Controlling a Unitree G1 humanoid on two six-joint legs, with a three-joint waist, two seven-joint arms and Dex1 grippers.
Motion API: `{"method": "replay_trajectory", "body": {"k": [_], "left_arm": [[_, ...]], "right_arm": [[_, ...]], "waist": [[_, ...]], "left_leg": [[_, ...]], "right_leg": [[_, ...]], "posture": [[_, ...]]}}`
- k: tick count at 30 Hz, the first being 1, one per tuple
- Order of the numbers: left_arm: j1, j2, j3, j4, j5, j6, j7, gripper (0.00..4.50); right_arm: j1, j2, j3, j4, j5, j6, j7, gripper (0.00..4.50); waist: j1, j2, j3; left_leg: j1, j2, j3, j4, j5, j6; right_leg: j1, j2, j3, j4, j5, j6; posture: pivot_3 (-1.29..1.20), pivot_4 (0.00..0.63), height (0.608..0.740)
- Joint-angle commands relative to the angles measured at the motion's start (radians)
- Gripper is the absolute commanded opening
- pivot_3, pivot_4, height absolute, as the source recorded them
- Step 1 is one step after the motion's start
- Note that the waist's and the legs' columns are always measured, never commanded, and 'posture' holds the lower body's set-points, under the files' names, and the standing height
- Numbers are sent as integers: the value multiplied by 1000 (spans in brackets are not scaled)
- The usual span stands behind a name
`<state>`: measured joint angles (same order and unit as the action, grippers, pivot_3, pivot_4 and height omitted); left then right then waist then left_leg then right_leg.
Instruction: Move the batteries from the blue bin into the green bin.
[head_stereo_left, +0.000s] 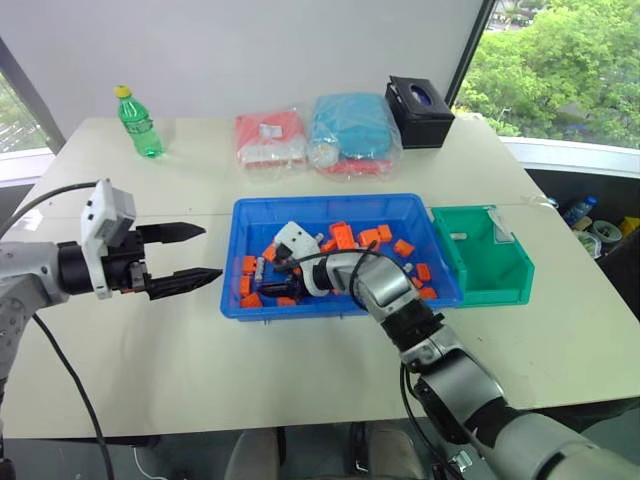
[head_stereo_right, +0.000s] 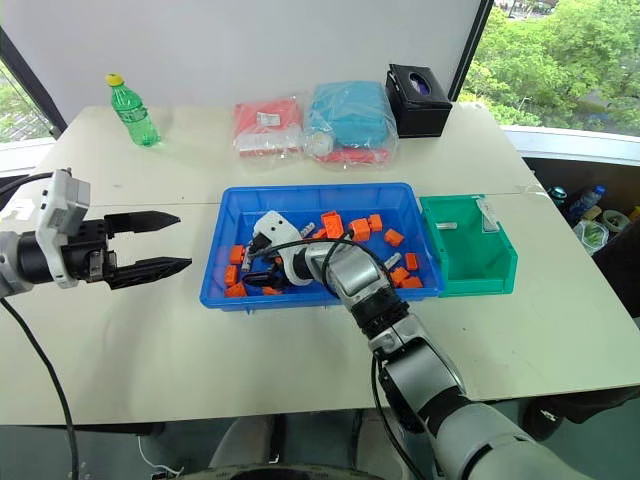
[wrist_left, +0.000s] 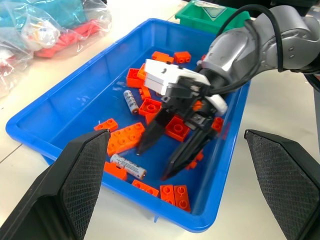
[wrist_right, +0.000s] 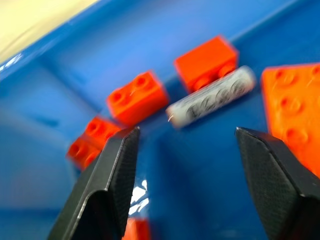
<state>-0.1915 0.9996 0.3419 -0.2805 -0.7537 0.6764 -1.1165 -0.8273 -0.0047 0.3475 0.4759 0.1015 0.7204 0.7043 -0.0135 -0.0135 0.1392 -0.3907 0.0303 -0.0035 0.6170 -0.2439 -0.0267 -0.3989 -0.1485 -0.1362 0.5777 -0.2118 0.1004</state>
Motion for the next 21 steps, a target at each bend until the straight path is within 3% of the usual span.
{"method": "replay_trajectory", "body": {"k": [1,21], "left_arm": [[-7,11,41,-29,-15,-2,7,4500],[-39,-10,23,-3,1,-31,24,4500]], "right_arm": [[-22,14,-10,40,-11,-38,-10,3121],[-52,69,14,114,-68,-119,-2,3121]], "waist": [[0,0,0],[-2,0,0]], "left_leg": [[0,0,0,0,0,0],[0,0,0,-1,0,0]], "right_leg": [[0,0,0,0,0,0],[0,0,0,0,0,0]], "posture": [[0,150,723],[0,150,723]]}}
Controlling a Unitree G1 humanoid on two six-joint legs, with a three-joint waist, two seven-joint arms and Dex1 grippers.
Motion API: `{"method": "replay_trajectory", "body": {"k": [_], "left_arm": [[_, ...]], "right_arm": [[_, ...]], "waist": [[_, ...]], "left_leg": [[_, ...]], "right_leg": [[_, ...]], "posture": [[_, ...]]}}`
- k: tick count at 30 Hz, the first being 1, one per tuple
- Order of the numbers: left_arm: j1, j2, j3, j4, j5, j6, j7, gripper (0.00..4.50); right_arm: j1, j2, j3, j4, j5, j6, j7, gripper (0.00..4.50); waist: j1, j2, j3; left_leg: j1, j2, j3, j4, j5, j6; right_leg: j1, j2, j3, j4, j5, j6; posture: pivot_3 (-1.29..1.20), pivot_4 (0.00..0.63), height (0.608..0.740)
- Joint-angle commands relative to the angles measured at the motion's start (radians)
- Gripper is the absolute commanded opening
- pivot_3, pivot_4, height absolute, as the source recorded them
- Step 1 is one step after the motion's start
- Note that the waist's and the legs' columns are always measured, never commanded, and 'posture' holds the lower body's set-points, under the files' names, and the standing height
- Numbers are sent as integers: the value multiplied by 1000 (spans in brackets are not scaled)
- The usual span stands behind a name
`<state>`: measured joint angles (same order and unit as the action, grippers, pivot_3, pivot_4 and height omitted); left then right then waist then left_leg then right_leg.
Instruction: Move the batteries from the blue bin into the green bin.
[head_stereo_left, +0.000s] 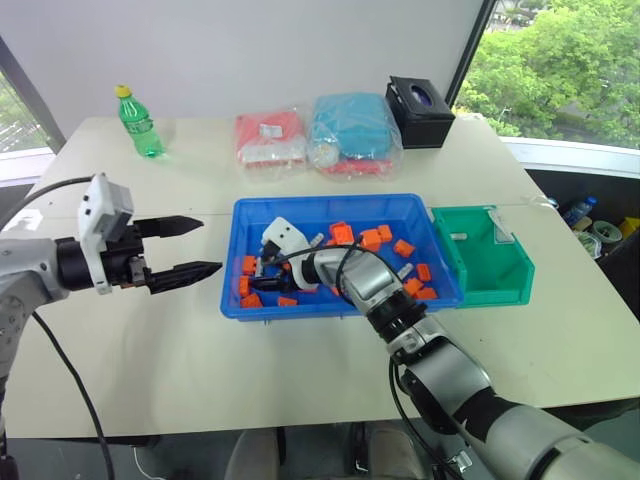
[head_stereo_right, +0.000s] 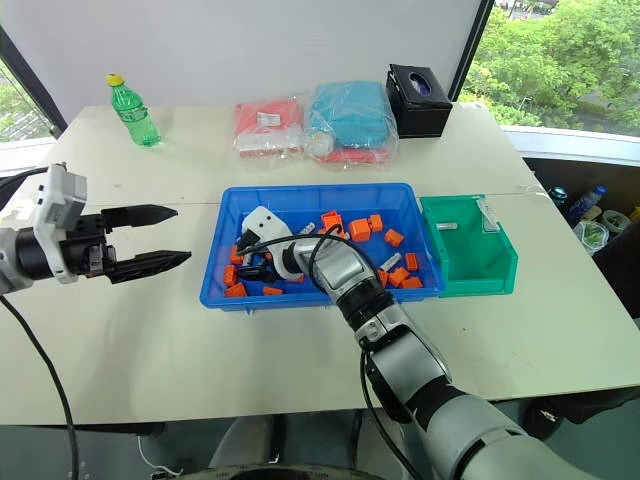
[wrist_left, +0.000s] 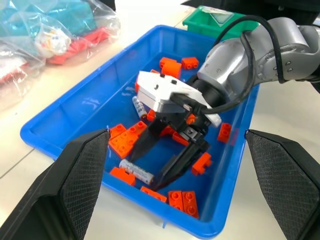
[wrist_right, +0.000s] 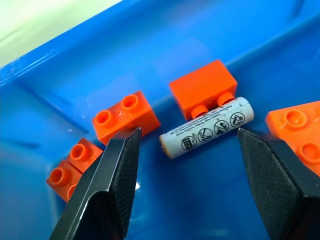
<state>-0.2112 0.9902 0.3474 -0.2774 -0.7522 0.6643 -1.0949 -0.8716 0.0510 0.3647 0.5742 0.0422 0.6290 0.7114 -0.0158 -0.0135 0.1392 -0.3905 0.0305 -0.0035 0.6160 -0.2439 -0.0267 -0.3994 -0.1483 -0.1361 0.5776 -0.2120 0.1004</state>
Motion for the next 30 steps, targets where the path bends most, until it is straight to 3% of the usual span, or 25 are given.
{"method": "replay_trajectory", "body": {"k": [1,15,18,22,30], "left_arm": [[-21,-2,16,-5,0,-21,3,4500],[-52,2,-3,29,21,-43,-11,4500],[-59,0,-6,30,22,-41,-11,4500],[-62,-1,-12,28,19,-37,-15,4500],[-63,-5,-34,15,14,-30,-32,4500]], "right_arm": [[-9,16,-6,33,-13,-38,-15,3121],[-34,66,-52,132,-33,-64,-72,3121],[-23,54,-43,123,-41,-68,-59,2273],[-18,42,-33,104,-53,-65,-44,153],[7,1,-37,-32,-42,6,-14,69]], "waist": [[0,0,0],[-4,0,0],[-2,0,0],[-2,0,0],[2,0,0]], "left_leg": [[0,0,0,0,0,0],[1,1,0,-1,0,0],[1,1,0,-1,0,0],[1,1,0,-1,0,0],[1,1,0,-1,0,0]], "right_leg": [[0,0,0,0,0,0],[0,1,0,0,-1,-1],[0,1,0,0,-1,-1],[0,1,0,0,-1,-1],[0,1,0,0,-1,-1]], "posture": [[0,150,723],[0,150,723],[0,150,723],[0,150,723],[0,150,723]]}}
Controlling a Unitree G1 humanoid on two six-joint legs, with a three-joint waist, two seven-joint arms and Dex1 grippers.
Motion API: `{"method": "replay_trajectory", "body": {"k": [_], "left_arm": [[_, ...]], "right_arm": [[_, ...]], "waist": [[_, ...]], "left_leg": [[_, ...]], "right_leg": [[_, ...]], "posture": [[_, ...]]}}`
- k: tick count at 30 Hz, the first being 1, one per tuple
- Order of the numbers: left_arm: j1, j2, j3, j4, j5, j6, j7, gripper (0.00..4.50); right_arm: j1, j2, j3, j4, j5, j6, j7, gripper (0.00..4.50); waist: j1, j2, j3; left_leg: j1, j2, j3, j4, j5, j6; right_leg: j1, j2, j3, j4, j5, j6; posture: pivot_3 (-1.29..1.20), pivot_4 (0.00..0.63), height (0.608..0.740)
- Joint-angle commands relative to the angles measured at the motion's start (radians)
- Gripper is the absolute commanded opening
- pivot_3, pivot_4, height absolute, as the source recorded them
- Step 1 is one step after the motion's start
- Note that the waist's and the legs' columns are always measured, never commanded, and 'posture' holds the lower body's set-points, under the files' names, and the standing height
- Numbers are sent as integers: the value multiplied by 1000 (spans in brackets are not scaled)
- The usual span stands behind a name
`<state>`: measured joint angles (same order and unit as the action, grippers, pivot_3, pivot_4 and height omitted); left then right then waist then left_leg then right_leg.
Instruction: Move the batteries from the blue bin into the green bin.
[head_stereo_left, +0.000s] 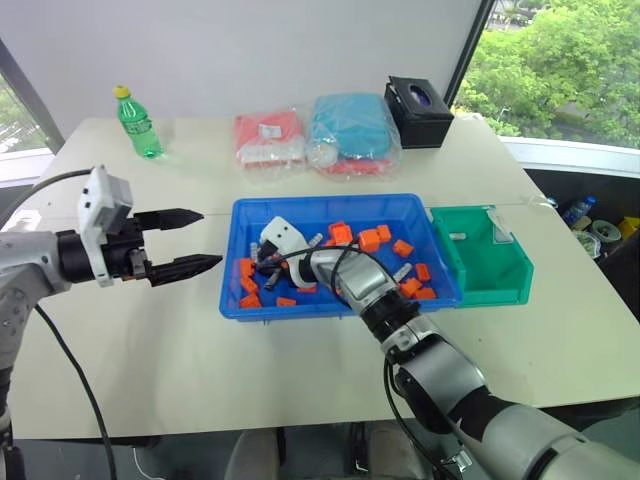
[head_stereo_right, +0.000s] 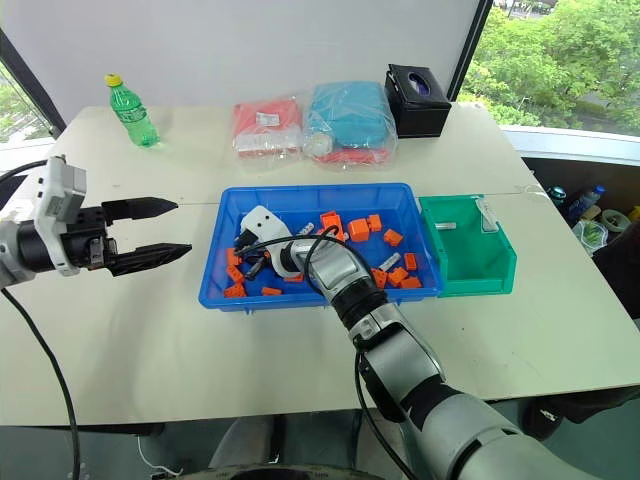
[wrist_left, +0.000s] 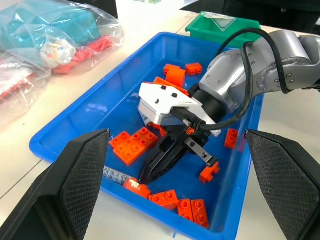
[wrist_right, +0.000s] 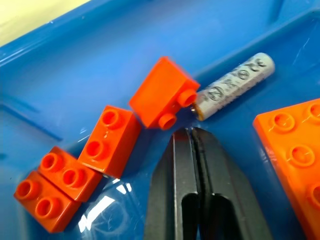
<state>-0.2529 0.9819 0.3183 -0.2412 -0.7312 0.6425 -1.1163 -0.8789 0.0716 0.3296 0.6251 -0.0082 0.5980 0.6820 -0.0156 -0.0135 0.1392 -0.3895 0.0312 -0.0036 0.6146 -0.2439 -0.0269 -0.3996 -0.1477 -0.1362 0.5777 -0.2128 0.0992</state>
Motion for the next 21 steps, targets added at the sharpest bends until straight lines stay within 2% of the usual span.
{"method": "replay_trajectory", "body": {"k": [1,7,12,21], "left_arm": [[-24,2,-8,-18,-5,-9,-12,4500],[-41,1,-33,21,24,-37,-30,4500],[-70,16,-30,69,37,-40,-54,4500],[-50,36,-8,86,50,-39,-77,4500]], "right_arm": [[18,-26,-4,-101,11,48,17,69],[28,-42,-16,-144,21,66,6,69],[-17,-10,-53,-40,21,25,-65,2272],[-83,20,-105,162,14,-92,-130,2272]], "waist": [[3,0,0],[0,0,0],[-3,0,0],[-2,0,0]], "left_leg": [[0,0,0,0,0,0],[-1,0,0,0,0,0],[-1,0,0,-1,0,0],[-1,0,0,0,0,0]], "right_leg": [[0,0,0,0,0,0],[-1,0,0,0,0,0],[-2,0,0,0,0,0],[-2,0,0,0,0,0]], "posture": [[0,150,723],[0,150,723],[0,150,723],[0,150,723]]}}
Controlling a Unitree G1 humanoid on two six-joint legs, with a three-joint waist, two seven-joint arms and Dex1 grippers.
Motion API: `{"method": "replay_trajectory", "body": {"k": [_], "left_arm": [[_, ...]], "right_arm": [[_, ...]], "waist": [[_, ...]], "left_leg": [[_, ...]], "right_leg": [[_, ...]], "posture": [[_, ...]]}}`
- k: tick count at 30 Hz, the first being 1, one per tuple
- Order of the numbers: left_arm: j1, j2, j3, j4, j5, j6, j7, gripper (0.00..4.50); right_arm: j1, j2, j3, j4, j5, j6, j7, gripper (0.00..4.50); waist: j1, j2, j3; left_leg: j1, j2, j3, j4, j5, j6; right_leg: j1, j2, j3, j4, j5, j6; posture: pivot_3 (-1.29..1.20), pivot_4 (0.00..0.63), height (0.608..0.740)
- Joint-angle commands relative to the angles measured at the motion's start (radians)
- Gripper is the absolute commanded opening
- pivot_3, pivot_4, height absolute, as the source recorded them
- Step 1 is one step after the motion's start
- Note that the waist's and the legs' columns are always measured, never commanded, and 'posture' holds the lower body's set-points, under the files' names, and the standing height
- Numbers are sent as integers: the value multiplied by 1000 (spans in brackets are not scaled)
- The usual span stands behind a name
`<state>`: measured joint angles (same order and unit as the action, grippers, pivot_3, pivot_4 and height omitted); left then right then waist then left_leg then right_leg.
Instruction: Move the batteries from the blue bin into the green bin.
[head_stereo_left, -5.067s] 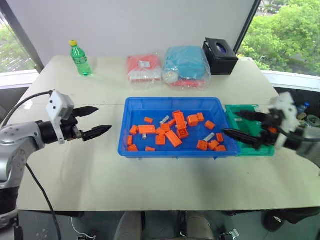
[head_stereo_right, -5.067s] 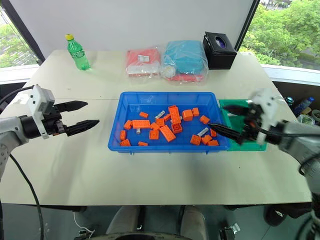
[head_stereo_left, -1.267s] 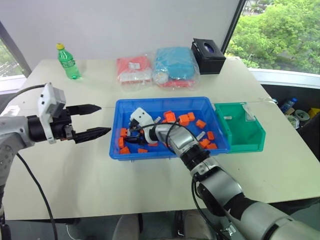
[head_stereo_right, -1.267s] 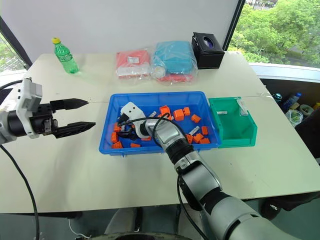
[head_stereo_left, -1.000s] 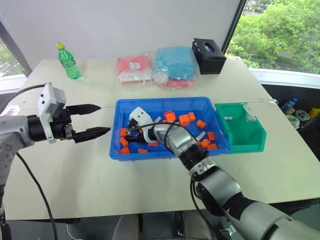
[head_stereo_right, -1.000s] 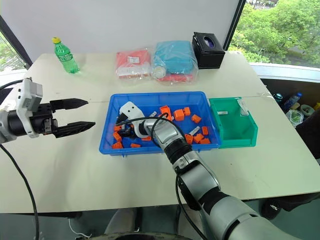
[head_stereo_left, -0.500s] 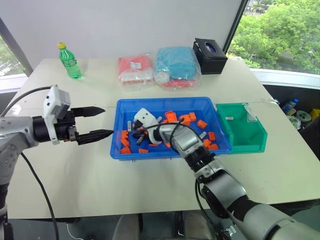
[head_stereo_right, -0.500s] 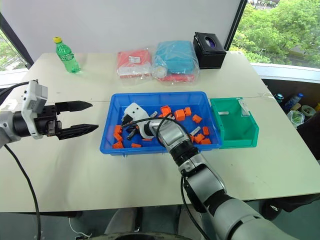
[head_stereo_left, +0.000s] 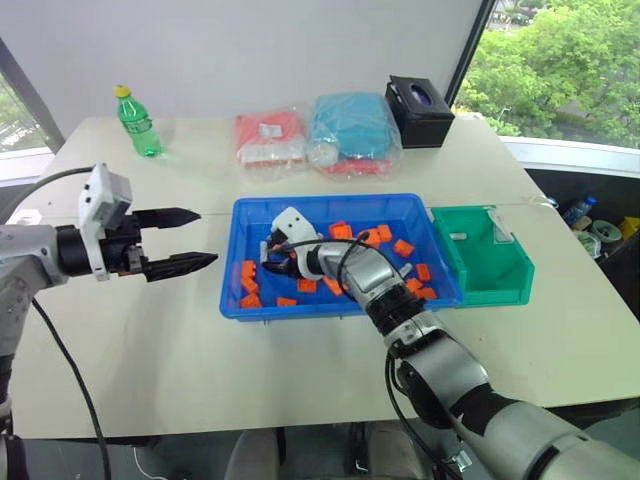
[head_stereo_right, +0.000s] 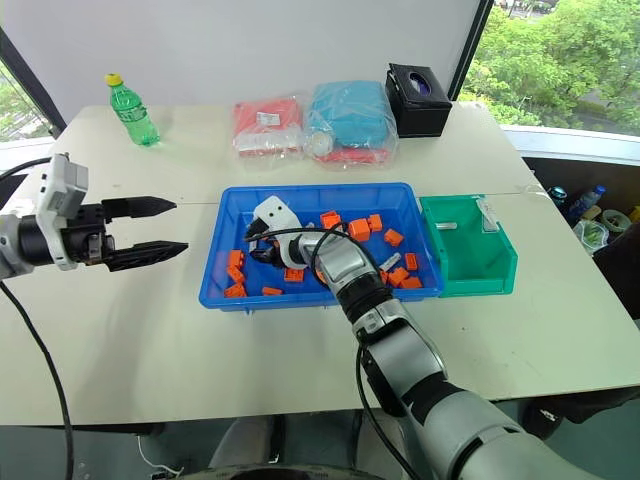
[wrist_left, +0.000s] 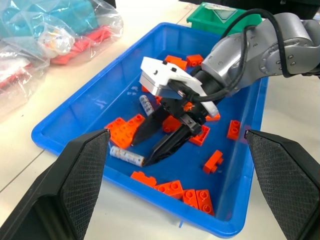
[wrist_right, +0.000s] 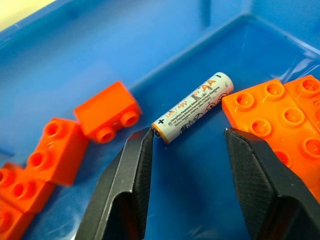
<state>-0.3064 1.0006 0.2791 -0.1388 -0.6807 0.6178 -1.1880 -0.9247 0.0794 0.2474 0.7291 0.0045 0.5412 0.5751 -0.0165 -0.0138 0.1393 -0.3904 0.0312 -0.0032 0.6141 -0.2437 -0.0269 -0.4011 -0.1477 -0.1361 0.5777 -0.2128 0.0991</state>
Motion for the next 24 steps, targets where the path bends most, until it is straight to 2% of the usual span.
{"method": "replay_trajectory", "body": {"k": [1,9,16,18,21,22,24], "left_arm": [[8,17,34,-22,0,-13,-4,4500],[29,12,48,-44,-2,-14,7,4500],[32,10,58,-43,3,-24,20,4500],[28,9,54,-39,4,-28,21,4500],[27,8,50,-36,6,-32,22,4500],[27,8,49,-37,6,-32,22,4500],[27,9,44,-37,10,-37,19,4500]], "right_arm": [[-47,18,-33,80,5,-44,-30,2272],[-91,61,-88,119,37,-27,-41,2272],[-38,81,-77,-16,59,103,-28,2272],[-18,84,-61,-37,45,111,-42,2787],[-6,91,-57,-41,35,113,-74,4163],[-7,94,-60,-38,34,113,-87,4475],[-16,102,-73,-23,38,109,-113,4475]], "waist": [[-2,0,0],[-1,0,0],[-1,0,0],[-1,0,0],[-2,0,0],[-4,0,0],[-6,0,0]], "left_leg": [[0,0,0,0,0,0],[0,0,0,0,0,0],[0,0,0,0,0,0],[0,0,0,0,0,0],[0,0,0,0,0,0],[0,0,0,0,0,0],[0,1,0,-1,0,0]], "right_leg": [[0,0,0,0,0,0],[0,0,0,0,0,0],[-1,0,0,0,0,0],[-1,0,0,0,0,0],[-1,0,0,0,0,0],[-1,0,0,0,0,0],[-2,0,0,0,0,0]], "posture": [[0,150,723],[0,150,723],[0,150,723],[0,150,723],[0,150,723],[0,150,723],[0,150,723]]}}
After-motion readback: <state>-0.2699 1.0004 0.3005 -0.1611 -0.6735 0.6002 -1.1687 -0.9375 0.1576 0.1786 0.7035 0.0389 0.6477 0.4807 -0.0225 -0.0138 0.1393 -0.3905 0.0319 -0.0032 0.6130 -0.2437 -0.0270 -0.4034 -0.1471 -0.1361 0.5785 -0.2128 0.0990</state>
